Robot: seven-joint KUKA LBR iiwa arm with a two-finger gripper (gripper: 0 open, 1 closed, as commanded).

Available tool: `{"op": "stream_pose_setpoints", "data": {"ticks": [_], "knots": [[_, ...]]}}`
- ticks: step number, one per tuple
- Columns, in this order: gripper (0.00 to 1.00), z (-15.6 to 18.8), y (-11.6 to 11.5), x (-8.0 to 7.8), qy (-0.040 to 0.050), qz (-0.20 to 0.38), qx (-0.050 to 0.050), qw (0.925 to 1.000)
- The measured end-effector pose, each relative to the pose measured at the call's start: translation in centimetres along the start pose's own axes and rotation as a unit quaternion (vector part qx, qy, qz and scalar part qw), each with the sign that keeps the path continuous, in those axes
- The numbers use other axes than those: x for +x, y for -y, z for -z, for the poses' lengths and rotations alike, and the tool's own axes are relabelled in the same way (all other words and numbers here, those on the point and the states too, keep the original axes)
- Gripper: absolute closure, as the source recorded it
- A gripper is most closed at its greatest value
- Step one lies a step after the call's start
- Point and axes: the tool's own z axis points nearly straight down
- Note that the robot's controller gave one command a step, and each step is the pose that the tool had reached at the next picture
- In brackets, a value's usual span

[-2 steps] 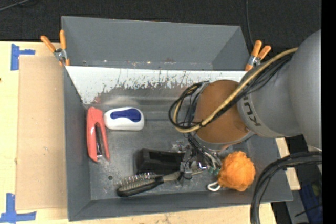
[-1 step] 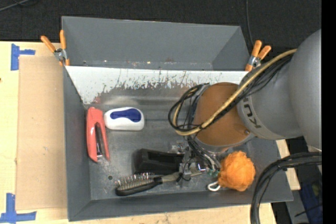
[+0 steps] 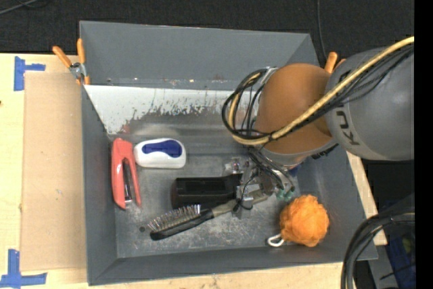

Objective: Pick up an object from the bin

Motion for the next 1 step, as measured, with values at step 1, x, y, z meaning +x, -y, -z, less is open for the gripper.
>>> {"op": "stream_pose_setpoints", "data": {"ticks": [1], "knots": [[1.00,0.00,0.00,0.00,0.0000,0.000,0.000,1.0000]]}}
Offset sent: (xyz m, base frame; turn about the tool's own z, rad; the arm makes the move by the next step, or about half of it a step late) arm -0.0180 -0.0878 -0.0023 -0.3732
